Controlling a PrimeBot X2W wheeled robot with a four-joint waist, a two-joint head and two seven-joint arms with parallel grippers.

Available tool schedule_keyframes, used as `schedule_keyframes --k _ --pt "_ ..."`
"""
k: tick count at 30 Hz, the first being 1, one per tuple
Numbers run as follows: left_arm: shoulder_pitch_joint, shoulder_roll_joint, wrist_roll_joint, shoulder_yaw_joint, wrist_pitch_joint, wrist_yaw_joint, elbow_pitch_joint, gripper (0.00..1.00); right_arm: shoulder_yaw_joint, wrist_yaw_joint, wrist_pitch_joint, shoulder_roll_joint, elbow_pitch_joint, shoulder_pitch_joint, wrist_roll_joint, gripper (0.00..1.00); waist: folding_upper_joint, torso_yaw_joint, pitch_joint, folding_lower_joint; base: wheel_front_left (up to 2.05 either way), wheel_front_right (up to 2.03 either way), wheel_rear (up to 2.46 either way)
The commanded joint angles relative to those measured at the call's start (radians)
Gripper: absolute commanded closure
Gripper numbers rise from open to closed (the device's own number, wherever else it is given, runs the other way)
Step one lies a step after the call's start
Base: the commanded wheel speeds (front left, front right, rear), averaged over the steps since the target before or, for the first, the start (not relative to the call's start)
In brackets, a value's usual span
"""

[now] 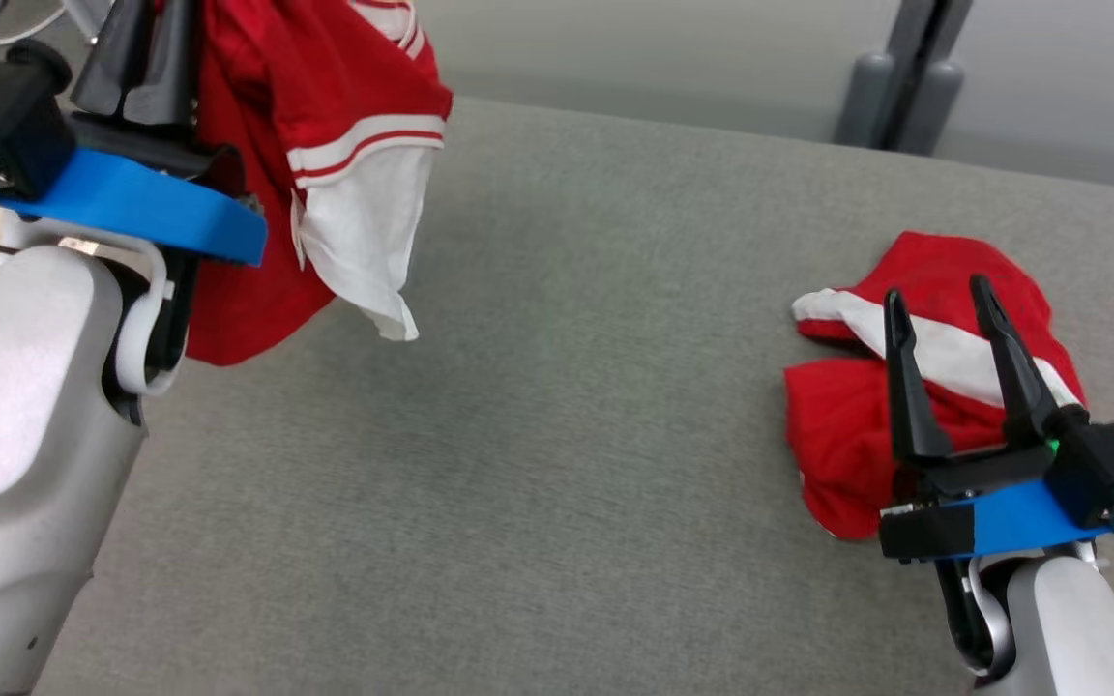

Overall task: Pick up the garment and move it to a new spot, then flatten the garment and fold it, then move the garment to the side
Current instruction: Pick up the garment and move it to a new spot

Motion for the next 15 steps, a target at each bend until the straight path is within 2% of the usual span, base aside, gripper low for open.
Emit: schedule_keyframes --k 1,8,15 --pt "0.017 0.000 -0.006 0.008 -0.006 0.004 -0.005 1.00 0.000 0.000 -0.002 -0.002 -0.003 0.003 -0.011 0.00 0.0000 0.051 0.032 0.0000 0.00 0.00 0.00" --pt "0.078 0.001 -0.013 0.036 -0.011 0.013 -0.013 1.00 0.015 0.000 0.013 -0.003 -0.005 0.004 -0.019 0.00 0.0000 0.143 0.036 0.0000 0.00 0.00 0.00" --pt "0.101 0.013 -0.013 0.076 -0.012 0.011 -0.011 1.00 0.037 0.000 0.021 -0.003 -0.018 0.004 -0.023 0.00 0.0000 0.149 0.043 0.0000 0.00 0.00 0.00"
